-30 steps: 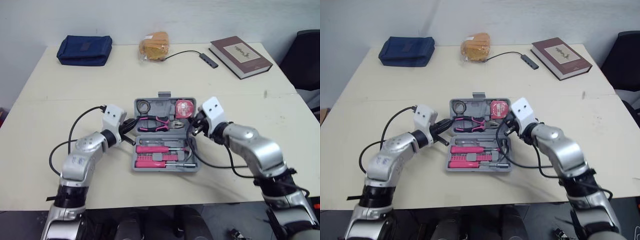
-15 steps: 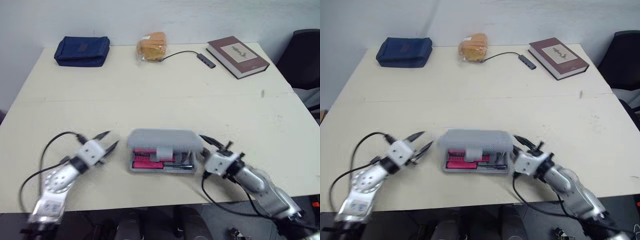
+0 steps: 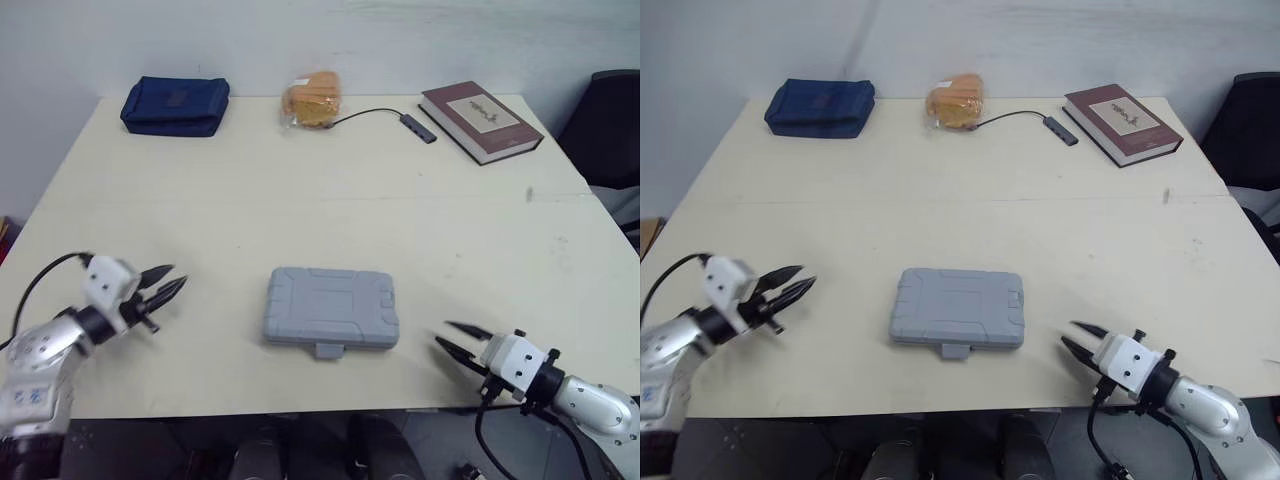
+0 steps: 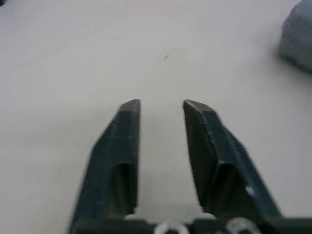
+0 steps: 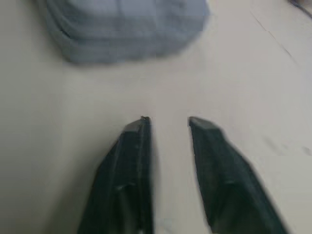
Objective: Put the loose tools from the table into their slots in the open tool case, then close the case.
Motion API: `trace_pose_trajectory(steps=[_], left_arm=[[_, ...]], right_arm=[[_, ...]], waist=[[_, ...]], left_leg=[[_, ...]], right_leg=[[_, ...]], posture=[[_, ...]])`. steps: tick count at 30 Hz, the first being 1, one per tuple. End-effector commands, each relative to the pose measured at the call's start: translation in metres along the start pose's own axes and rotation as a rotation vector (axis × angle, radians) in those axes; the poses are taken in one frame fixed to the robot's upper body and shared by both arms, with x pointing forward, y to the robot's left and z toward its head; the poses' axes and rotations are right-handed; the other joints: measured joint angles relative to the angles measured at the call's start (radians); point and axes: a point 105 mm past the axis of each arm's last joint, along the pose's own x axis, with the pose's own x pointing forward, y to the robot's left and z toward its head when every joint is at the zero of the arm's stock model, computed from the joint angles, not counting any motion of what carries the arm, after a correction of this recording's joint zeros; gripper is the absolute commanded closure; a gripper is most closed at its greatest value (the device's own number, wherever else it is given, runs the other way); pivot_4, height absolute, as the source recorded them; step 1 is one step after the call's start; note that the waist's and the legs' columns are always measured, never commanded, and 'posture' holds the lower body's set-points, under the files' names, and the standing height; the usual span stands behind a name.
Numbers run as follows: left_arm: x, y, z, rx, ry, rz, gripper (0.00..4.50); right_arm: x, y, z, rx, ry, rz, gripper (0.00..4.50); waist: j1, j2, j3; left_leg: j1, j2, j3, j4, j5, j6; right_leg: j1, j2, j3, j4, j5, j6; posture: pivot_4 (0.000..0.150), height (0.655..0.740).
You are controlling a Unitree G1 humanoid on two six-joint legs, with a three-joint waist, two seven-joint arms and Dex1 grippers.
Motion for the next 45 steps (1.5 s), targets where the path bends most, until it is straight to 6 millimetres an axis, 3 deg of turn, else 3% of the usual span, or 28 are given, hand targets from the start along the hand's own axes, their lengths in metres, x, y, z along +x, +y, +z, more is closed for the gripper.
trace_pose_trajectory(steps=[1,3,7,12,17,27,32,36,39,42,45], left_arm=[[0.034,-0.016,0.018,0.018,-0.005,-0.147,4.49],[0.045,-0.022,0.017,0.071,0.046,-0.224,4.49],[0.096,-0.021,0.033,0.042,0.002,-0.285,4.49],[0.141,-0.034,0.032,0.170,0.114,-0.422,4.49],[0.161,-0.043,0.040,0.197,0.103,-0.501,4.49],[0.139,-0.069,0.022,0.193,0.042,-0.700,4.49],[0.122,-0.074,0.010,0.105,0.026,-0.629,4.49],[0.097,-0.086,0.002,0.074,0.051,-0.585,4.49],[0.082,-0.099,0.006,0.024,0.046,-0.581,4.49],[0.072,-0.089,0.008,0.001,0.066,-0.504,4.49],[0.061,-0.060,0.019,-0.001,0.066,-0.414,4.49]], right_arm=[[0.009,0.020,0.022,0.118,-0.063,0.163,4.50],[0.015,0.023,0.025,0.110,-0.061,0.191,4.50],[0.033,0.030,0.025,0.081,-0.046,0.275,4.50],[0.047,0.037,0.014,0.117,0.011,0.350,4.50],[0.055,0.035,0.012,0.121,0.008,0.310,4.50],[0.067,-0.002,0.004,0.076,-0.003,0.175,4.50],[0.075,-0.021,-0.004,0.056,0.021,0.118,4.50],[0.088,-0.039,-0.008,0.043,0.024,0.029,4.50],[0.092,-0.049,-0.008,0.032,0.014,-0.021,4.50],[0.086,-0.056,-0.012,0.034,0.026,-0.061,4.50],[0.069,-0.056,-0.019,0.039,0.055,-0.084,4.50]], waist=[[0.000,-0.001,0.000],[-0.003,-0.001,0.000],[-0.003,-0.002,0.000],[0.012,-0.002,0.000],[0.018,-0.003,0.000],[0.015,-0.004,0.001],[0.016,-0.004,0.001],[0.009,-0.004,0.001],[0.005,-0.003,0.001],[0.010,-0.003,0.001],[0.017,-0.003,0.001]], left_leg=[[-0.001,0.000,0.000,0.000,0.000,0.000],[0.000,-0.002,0.001,0.002,0.001,-0.001],[0.000,-0.004,0.001,0.002,0.001,-0.001],[-0.004,-0.004,0.004,0.006,0.003,-0.006],[-0.011,-0.002,0.007,0.014,0.001,-0.005],[-0.009,-0.003,0.004,0.017,0.000,-0.004],[-0.008,-0.002,0.001,0.017,0.001,-0.004],[-0.006,-0.001,0.001,0.017,0.001,-0.004],[-0.004,-0.001,0.001,0.016,0.001,-0.004],[-0.004,0.000,0.001,0.016,0.001,-0.004],[-0.004,0.000,0.001,0.016,0.000,-0.004]], right_leg=[[0.000,0.001,0.000,0.000,0.000,0.000],[0.000,0.001,0.000,0.001,0.000,0.000],[0.000,0.003,-0.001,0.001,0.000,0.000],[-0.001,0.004,-0.004,0.000,0.000,0.000],[-0.004,0.005,-0.007,0.000,0.000,0.000],[-0.003,0.003,-0.007,0.004,0.000,0.000],[-0.003,0.002,-0.006,0.006,0.000,0.000],[-0.002,0.002,-0.004,0.007,0.000,0.000],[-0.002,0.002,-0.003,0.007,0.000,0.000],[-0.001,0.001,-0.002,0.007,0.000,0.000],[-0.002,0.000,-0.003,0.007,0.000,0.000]], posture=[[0.150,0.7400],[0.150,0.7400],[0.150,0.7400],[0.150,0.7400],[0.150,0.7400],[0.150,0.7400],[0.150,0.7400],[0.150,0.7400],[0.150,0.7400],[0.150,0.7400],[0.150,0.7400]])
